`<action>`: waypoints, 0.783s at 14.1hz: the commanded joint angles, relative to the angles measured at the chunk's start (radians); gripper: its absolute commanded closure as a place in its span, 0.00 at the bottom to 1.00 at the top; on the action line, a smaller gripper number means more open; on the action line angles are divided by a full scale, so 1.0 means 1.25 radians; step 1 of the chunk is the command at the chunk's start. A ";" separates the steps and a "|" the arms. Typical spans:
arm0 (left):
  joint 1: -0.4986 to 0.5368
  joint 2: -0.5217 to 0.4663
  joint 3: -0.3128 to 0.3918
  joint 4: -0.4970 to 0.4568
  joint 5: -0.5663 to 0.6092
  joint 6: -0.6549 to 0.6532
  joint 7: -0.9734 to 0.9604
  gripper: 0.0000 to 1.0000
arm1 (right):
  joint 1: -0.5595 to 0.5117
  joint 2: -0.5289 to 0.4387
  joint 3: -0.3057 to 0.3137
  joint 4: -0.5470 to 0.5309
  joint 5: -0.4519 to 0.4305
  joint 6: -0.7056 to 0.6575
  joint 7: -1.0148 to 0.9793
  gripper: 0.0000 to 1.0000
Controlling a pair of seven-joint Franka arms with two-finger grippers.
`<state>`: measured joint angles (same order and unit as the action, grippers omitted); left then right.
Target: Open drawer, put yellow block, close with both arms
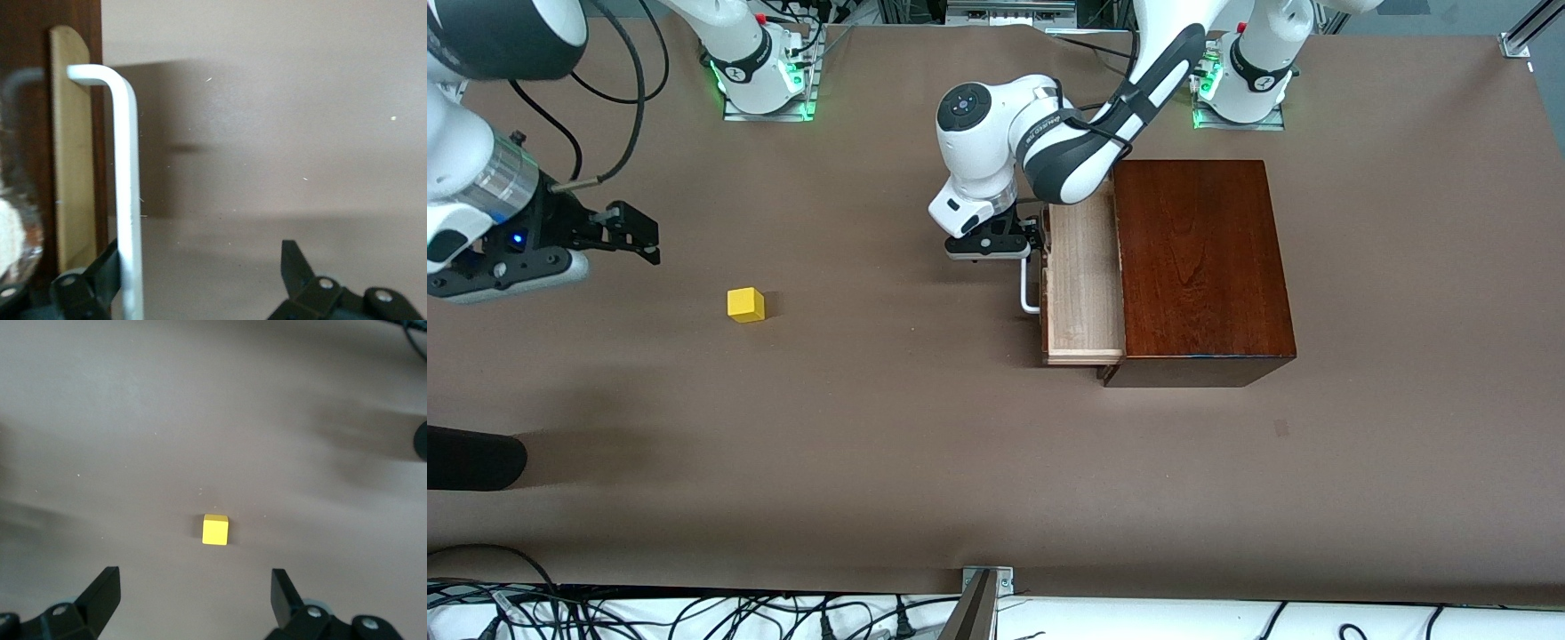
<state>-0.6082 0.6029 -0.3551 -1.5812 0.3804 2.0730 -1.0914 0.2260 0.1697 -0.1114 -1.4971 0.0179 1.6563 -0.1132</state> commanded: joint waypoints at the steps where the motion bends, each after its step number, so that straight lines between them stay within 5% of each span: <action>1: -0.014 -0.035 -0.004 0.062 0.014 -0.121 0.026 0.00 | -0.014 0.052 0.001 0.001 0.014 -0.006 0.000 0.00; 5: -0.003 -0.100 0.001 0.163 0.006 -0.380 0.182 0.00 | -0.030 0.161 0.001 -0.001 0.027 0.005 -0.006 0.00; 11: 0.190 -0.231 -0.003 0.165 -0.040 -0.462 0.410 0.00 | -0.022 0.204 0.004 -0.158 0.030 0.258 0.006 0.00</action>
<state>-0.4494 0.3601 -0.3511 -1.3620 0.3693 1.5171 -0.6554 0.2006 0.4470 -0.1100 -1.5995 0.0364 1.8857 -0.1131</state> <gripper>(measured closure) 0.000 0.000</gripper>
